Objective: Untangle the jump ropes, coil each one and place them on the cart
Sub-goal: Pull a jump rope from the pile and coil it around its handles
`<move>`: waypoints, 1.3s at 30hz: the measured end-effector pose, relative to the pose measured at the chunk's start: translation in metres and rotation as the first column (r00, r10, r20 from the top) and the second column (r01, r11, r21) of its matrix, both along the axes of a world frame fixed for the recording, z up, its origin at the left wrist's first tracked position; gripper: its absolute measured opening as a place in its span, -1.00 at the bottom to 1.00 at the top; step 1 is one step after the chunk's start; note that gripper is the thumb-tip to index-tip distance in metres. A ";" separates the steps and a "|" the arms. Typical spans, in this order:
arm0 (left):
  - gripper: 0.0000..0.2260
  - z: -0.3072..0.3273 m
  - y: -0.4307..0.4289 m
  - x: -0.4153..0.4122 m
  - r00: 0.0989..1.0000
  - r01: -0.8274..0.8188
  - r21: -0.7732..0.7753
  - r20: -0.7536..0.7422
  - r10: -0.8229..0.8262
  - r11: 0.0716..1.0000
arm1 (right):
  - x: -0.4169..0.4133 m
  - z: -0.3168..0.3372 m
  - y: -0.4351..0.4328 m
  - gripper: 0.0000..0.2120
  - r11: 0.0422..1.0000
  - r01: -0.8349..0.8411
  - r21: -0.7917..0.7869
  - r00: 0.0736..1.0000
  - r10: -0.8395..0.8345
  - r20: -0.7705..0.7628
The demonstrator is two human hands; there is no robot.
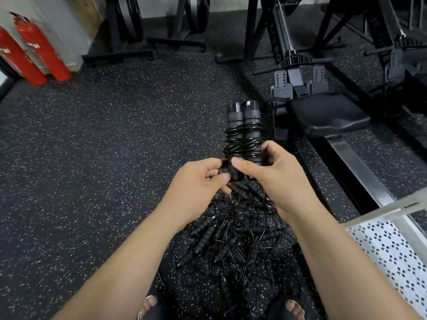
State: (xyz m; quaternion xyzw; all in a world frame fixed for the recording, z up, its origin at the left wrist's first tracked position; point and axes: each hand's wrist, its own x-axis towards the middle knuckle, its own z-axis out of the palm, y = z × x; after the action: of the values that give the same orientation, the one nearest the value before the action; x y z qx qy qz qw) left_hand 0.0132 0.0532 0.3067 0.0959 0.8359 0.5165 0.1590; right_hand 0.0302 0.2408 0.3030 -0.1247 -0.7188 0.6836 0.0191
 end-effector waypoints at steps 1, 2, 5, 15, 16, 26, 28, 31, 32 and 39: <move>-0.78 0.000 0.000 0.000 1.000 -0.003 0.009 0.010 0.003 1.000 | 0.000 0.000 0.000 -0.66 1.000 0.005 0.012 1.000 -0.005 -0.010; -0.75 0.001 0.000 -0.001 1.000 -0.006 0.011 0.021 0.006 1.000 | 0.000 -0.001 -0.001 -0.64 1.000 0.015 0.023 1.000 -0.015 -0.017; -0.79 -0.001 -0.001 -0.004 0.998 0.014 0.003 0.062 -0.014 1.000 | 0.001 -0.003 -0.002 -0.59 0.998 0.056 -0.003 0.998 -0.056 -0.013; -0.76 -0.007 -0.004 -0.008 0.984 0.008 0.205 0.171 -0.044 0.979 | -0.001 -0.003 -0.008 -0.59 0.990 0.076 0.120 0.991 -0.061 -0.122; -0.77 -0.007 -0.004 -0.008 0.979 -0.008 0.229 0.199 -0.039 0.973 | -0.001 -0.003 -0.009 -0.59 0.985 0.077 0.158 0.990 -0.056 -0.133; -0.81 -0.004 -0.011 -0.017 0.894 -0.227 0.428 0.447 0.013 0.875 | 0.002 -0.001 -0.015 -0.62 0.944 0.015 0.330 0.992 0.028 -0.123; -0.84 -0.004 -0.012 -0.019 0.873 -0.282 0.449 0.486 0.033 0.848 | 0.001 -0.002 -0.016 -0.63 0.945 0.000 0.326 0.993 0.039 -0.110; -0.86 -0.003 -0.015 -0.022 0.831 -0.386 0.488 0.553 0.065 0.783 | -0.001 -0.004 -0.017 -0.62 0.960 -0.011 0.281 0.994 0.040 -0.097; -0.86 -0.002 -0.015 -0.022 0.842 -0.383 0.482 0.533 0.083 0.788 | -0.001 -0.005 -0.017 -0.62 0.960 -0.011 0.281 0.995 0.039 -0.093; -0.79 0.002 -0.021 -0.026 0.885 -0.403 0.481 0.423 0.196 0.779 | -0.001 -0.008 -0.021 -0.64 0.952 -0.023 0.306 0.994 0.054 -0.094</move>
State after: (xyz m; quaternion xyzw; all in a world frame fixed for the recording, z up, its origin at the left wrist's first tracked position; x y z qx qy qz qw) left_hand -0.0129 0.0321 0.3085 -0.0918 0.6116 0.7639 0.1844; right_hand 0.0289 0.2193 0.2953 -0.0713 -0.8160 0.5704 0.0611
